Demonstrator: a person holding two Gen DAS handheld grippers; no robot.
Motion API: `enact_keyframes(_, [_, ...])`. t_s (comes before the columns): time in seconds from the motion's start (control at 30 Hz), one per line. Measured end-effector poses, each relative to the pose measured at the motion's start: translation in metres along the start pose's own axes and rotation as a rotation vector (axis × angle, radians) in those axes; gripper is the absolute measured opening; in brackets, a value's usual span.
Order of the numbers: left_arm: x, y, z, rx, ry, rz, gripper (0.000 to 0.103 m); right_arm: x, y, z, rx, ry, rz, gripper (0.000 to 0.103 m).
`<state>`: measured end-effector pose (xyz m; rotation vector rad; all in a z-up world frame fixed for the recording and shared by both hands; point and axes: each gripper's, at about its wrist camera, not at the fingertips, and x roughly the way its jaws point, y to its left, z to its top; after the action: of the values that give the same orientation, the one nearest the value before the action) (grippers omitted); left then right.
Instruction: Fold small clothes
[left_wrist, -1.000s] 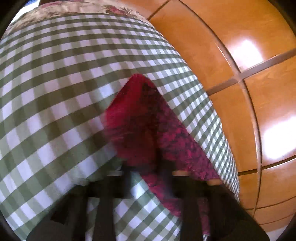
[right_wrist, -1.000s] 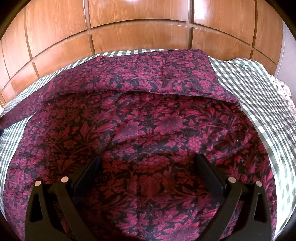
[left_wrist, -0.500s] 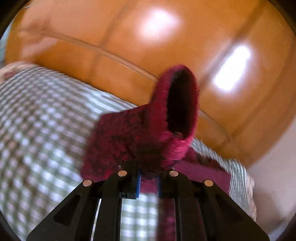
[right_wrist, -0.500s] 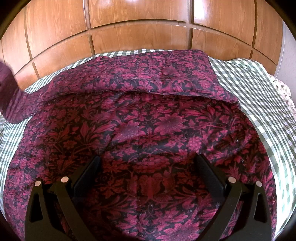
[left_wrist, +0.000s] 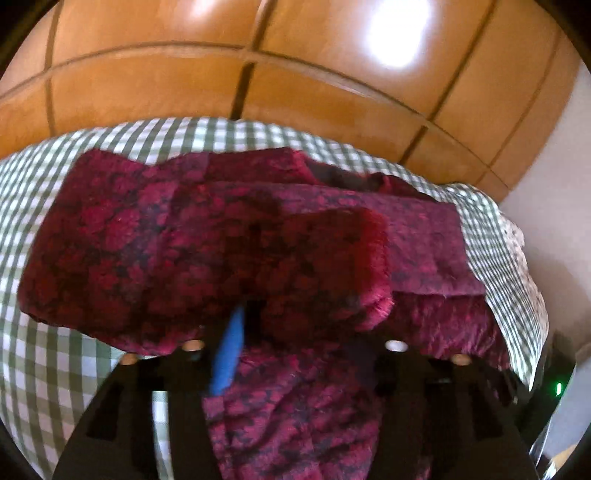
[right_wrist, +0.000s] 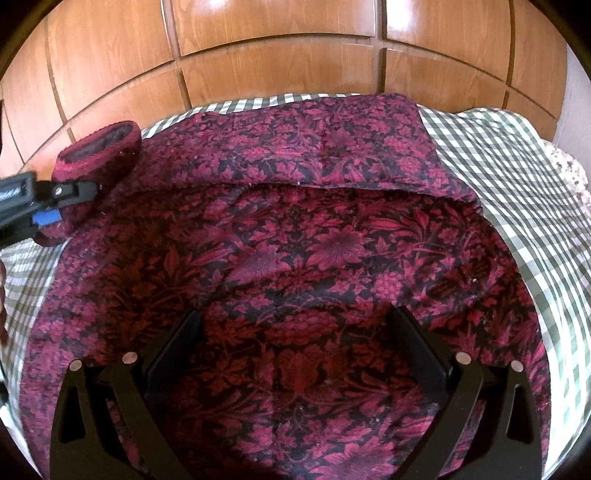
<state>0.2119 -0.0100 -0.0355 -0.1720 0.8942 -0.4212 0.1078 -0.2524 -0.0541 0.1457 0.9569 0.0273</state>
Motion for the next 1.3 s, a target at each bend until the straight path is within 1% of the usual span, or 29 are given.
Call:
enact_keyframes(0.03, [-0.002, 0.004, 0.002, 0.003, -0.006, -0.014, 0.076, -0.003, -0.002, 0.003, 0.015, -0.002, 0.015, 0.099])
enact_keyframes(0.07, [-0.012, -0.001, -0.002, 0.006, -0.022, -0.034, 0.077, -0.006, -0.003, 0.008, 0.039, -0.008, 0.044, 0.096])
enact_keyframes(0.1, [-0.021, 0.000, -0.006, 0.010, -0.039, -0.049, 0.077, -0.009, -0.002, 0.015, 0.066, -0.013, 0.086, 0.094])
enact_keyframes(0.23, [-0.045, 0.008, -0.019, 0.018, -0.083, -0.038, 0.077, -0.015, 0.018, 0.044, 0.122, -0.027, 0.269, 0.093])
enact_keyframes(0.27, [-0.051, 0.015, -0.025, 0.006, -0.092, -0.015, 0.077, -0.013, 0.030, 0.053, 0.119, -0.025, 0.316, 0.093])
enact_keyframes(0.3, [-0.053, 0.020, -0.029, -0.010, -0.094, 0.011, 0.077, -0.010, 0.042, 0.061, 0.111, -0.018, 0.341, 0.093])
enact_keyframes(0.37, [-0.058, 0.040, -0.038, -0.072, -0.087, 0.071, 0.077, 0.004, 0.069, 0.074, 0.088, 0.015, 0.384, 0.092])
enact_keyframes(0.4, [-0.061, 0.049, -0.042, -0.104, -0.085, 0.091, 0.077, 0.013, 0.082, 0.078, 0.073, 0.034, 0.392, 0.091])
enact_keyframes(0.47, [-0.062, 0.068, -0.049, -0.179, -0.077, 0.139, 0.077, 0.039, 0.112, 0.085, 0.037, 0.104, 0.404, 0.079])
enact_keyframes(0.5, [-0.061, 0.079, -0.053, -0.225, -0.068, 0.169, 0.077, 0.054, 0.126, 0.087, 0.010, 0.149, 0.389, 0.074])
enact_keyframes(0.53, [-0.061, 0.085, -0.056, -0.255, -0.062, 0.182, 0.077, 0.063, 0.133, 0.087, -0.011, 0.170, 0.361, 0.056])
enact_keyframes(0.57, [-0.061, 0.091, -0.058, -0.279, -0.058, 0.191, 0.077, 0.070, 0.143, 0.089, -0.042, 0.170, 0.318, 0.043])
enact_keyframes(0.6, [-0.061, 0.095, -0.060, -0.297, -0.058, 0.203, 0.077, 0.067, 0.147, 0.092, -0.063, 0.152, 0.314, 0.033])
enact_keyframes(0.63, [-0.062, 0.097, -0.061, -0.302, -0.060, 0.211, 0.077, 0.062, 0.149, 0.096, -0.075, 0.142, 0.320, 0.015])
enact_keyframes(0.67, [-0.060, 0.098, -0.061, -0.304, -0.061, 0.217, 0.077, 0.048, 0.150, 0.103, -0.095, 0.104, 0.314, 0.010])
enact_keyframes(0.73, [-0.056, 0.097, -0.060, -0.312, -0.058, 0.226, 0.077, 0.016, 0.146, 0.115, -0.129, -0.003, 0.300, 0.010])
enact_keyframes(0.83, [-0.044, 0.090, -0.051, -0.320, -0.052, 0.242, 0.077, -0.038, 0.124, 0.144, -0.124, -0.176, 0.288, 0.009])
enact_keyframes(0.93, [-0.035, 0.084, -0.042, -0.337, -0.056, 0.250, 0.077, -0.068, 0.100, 0.162, -0.097, -0.269, 0.261, 0.009])
enact_keyframes(1.0, [-0.027, 0.078, -0.034, -0.333, -0.057, 0.272, 0.077, -0.080, 0.077, 0.170, -0.082, -0.316, 0.218, 0.009])
enact_keyframes(1.07, [-0.017, 0.074, -0.026, -0.324, -0.050, 0.301, 0.077, -0.083, 0.054, 0.172, -0.059, -0.331, 0.179, 0.009])
enact_keyframes(1.13, [-0.007, 0.074, -0.018, -0.323, -0.035, 0.329, 0.077, -0.080, 0.026, 0.172, -0.014, -0.329, 0.141, 0.009])
enact_keyframes(1.23, [0.010, 0.079, -0.010, -0.353, -0.003, 0.374, 0.077, -0.066, -0.007, 0.165, 0.064, -0.303, 0.101, 0.009])
enact_keyframes(1.3, [0.022, 0.083, -0.007, -0.371, 0.028, 0.385, 0.077, -0.058, -0.031, 0.157, 0.102, -0.278, 0.068, 0.009])
